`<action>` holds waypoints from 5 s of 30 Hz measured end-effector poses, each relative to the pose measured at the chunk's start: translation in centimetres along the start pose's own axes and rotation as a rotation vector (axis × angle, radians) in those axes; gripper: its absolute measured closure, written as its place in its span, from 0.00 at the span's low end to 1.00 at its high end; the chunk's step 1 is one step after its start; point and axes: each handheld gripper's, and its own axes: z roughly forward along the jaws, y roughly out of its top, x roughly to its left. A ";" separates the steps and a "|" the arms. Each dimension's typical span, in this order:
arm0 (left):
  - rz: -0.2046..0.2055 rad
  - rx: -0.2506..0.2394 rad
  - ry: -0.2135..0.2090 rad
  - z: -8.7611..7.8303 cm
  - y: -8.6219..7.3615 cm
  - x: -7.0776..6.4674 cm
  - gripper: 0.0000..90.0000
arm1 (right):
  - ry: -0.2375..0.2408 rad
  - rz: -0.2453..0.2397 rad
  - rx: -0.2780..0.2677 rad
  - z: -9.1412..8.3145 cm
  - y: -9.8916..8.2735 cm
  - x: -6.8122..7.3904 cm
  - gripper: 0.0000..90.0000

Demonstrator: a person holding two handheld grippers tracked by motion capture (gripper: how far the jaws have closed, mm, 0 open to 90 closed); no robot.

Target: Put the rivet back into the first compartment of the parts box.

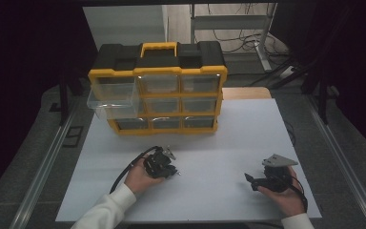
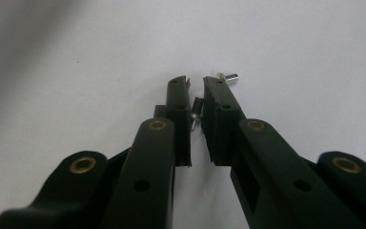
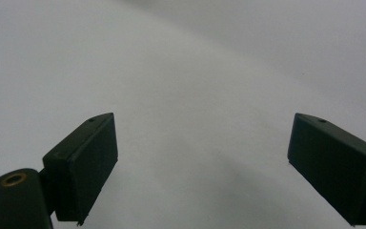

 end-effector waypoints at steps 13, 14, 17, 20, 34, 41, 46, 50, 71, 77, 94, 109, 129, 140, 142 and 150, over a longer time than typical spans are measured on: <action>-0.027 -0.047 0.003 -2.2 -0.4 0.6 0.92 | 0.018 0.001 -0.016 -0.2 0.1 0.0 0.11; -0.033 -0.056 0.002 -2.5 -0.5 0.6 0.92 | 0.019 0.001 -0.016 -0.2 0.1 0.0 0.11; -0.047 -0.085 0.004 -3.7 -0.9 0.7 0.92 | 0.019 0.001 -0.016 -0.2 0.1 0.1 0.11; -0.050 -0.104 0.015 -4.8 -1.3 0.9 0.92 | 0.020 0.000 -0.018 -0.3 0.1 0.0 0.11; -0.155 -0.207 -0.005 -9.0 -4.3 3.0 0.92 | 0.030 -0.004 -0.014 -0.1 0.1 0.0 0.11; -0.203 -0.241 -0.022 -10.6 -5.8 4.2 0.92 | 0.029 -0.002 -0.016 -0.2 0.1 0.0 0.11; -0.235 -0.273 -0.018 -11.9 -6.9 4.9 0.92 | 0.028 0.000 -0.015 -0.1 0.0 0.0 0.11; -0.257 -0.284 -0.010 -12.6 -7.7 5.3 0.92 | 0.027 0.004 -0.014 -0.1 0.0 0.0 0.11; -0.349 -0.380 0.089 -18.7 -12.1 6.6 0.92 | 0.027 0.009 -0.016 -0.1 0.0 -0.1 0.11; -0.369 -0.422 0.065 -20.2 -12.4 7.2 0.92 | 0.028 0.010 -0.021 -0.2 0.0 0.1 0.11; -0.385 -0.451 0.164 -25.4 -11.6 8.3 0.92 | 0.034 0.017 -0.025 -0.2 0.1 0.1 0.11; -0.375 -0.479 0.205 -29.8 -10.0 9.4 0.92 | 0.030 0.013 -0.012 0.0 0.1 0.3 0.11; -0.309 -0.495 0.177 -31.7 -3.9 9.9 0.92 | 0.030 0.003 -0.004 0.1 0.1 0.3 0.11; -0.289 -0.461 0.161 -29.8 -1.1 10.2 0.92 | 0.030 0.000 -0.004 0.0 0.1 0.2 0.11; -0.285 -0.461 0.160 -29.7 -0.9 10.2 0.92 | 0.030 0.000 -0.005 0.0 0.1 0.3 0.11; -0.310 -0.500 0.197 -29.8 -1.2 10.0 0.42 | 0.031 -0.002 -0.003 0.0 0.1 0.3 0.11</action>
